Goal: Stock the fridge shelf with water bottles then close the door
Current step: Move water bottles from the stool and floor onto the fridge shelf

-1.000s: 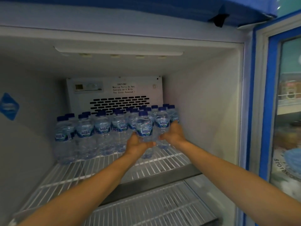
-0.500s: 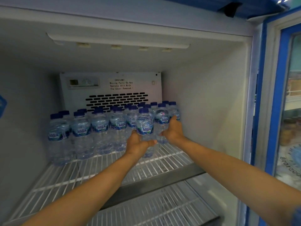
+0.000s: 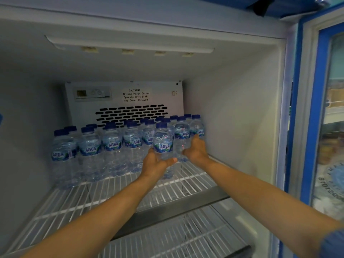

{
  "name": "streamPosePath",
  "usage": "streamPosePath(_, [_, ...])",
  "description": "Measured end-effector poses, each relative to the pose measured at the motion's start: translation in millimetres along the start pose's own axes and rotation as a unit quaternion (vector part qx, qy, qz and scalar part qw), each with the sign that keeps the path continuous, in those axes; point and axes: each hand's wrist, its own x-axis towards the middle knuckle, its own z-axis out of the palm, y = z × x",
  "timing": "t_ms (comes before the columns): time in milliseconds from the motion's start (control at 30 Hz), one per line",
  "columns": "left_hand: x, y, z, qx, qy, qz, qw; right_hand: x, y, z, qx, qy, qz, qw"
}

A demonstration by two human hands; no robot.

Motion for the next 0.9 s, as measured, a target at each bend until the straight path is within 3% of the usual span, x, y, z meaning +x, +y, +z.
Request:
streamPosePath(67, [-1.6,0.5,0.0,-0.013,0.002,0.002,1.0,1.3,3.7,-9.5,0.003,0.002,0.016,1.0])
streamPosePath(200, [-1.8,0.3,0.0,-0.026,-0.001,0.001,1.0,12.3,8.0,-35.4,0.039,0.105,0.038,0.993])
streamPosePath(400, [0.1,0.1,1.0,-0.039,-0.011,0.008,0.999,25.3,13.6,-32.5,0.035,0.006,0.055,0.998])
streamPosePath(900, [15.8,-2.6,24.6,-0.014,-0.021,0.013,1.0,32.2,26.5,-32.7,0.035,-0.001,0.027,0.999])
